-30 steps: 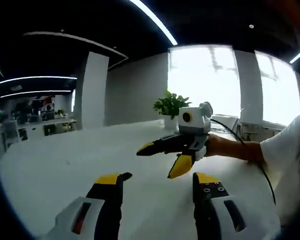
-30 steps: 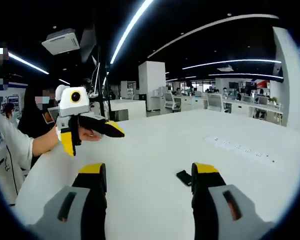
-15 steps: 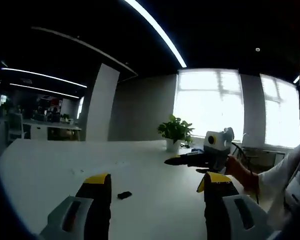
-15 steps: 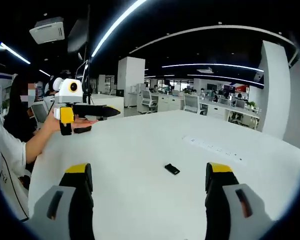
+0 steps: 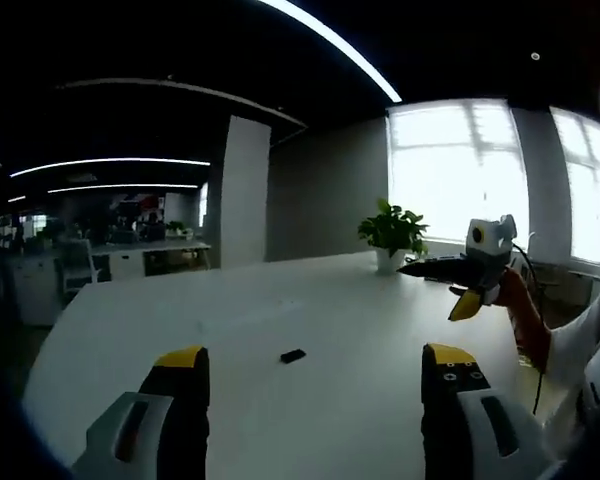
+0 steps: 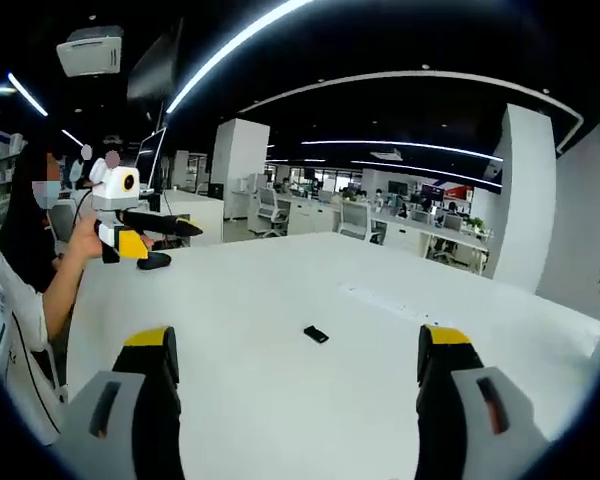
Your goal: Snap the two parts of the plastic buckle together until the buckle closes and remains connected.
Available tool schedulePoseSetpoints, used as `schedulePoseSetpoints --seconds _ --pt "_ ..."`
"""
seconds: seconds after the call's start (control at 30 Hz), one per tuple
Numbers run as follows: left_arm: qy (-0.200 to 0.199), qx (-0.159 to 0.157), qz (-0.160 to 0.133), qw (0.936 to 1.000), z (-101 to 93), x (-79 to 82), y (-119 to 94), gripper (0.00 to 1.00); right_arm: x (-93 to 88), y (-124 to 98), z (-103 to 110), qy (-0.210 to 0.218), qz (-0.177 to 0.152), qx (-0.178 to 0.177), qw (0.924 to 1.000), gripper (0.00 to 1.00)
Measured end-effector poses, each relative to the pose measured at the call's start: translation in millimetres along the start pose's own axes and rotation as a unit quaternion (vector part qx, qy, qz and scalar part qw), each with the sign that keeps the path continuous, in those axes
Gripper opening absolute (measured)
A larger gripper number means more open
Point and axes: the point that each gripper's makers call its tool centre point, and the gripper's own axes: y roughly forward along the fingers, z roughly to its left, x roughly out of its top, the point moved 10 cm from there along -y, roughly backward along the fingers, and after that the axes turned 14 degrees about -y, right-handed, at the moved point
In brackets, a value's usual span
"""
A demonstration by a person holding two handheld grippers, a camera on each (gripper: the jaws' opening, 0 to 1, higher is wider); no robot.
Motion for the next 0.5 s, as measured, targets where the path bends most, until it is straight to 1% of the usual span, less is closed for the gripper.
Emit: schedulePoseSetpoints --seconds 0.1,0.23,0.5 --pt "-0.006 0.021 -0.009 0.9997 0.2 -3.0 -10 0.88 -1.7 -8 4 0.007 -0.004 0.004 1.0000 1.00" --pt "0.004 0.038 -0.014 0.9992 -6.8 -7.7 -20 0.89 -4.2 -22 9 0.007 0.004 0.002 1.0000 1.00" --pt "0.021 0.047 -0.019 0.9985 -23.9 -18.1 -40 0.89 -5.6 -51 15 0.017 0.014 -0.038 0.9991 1.00"
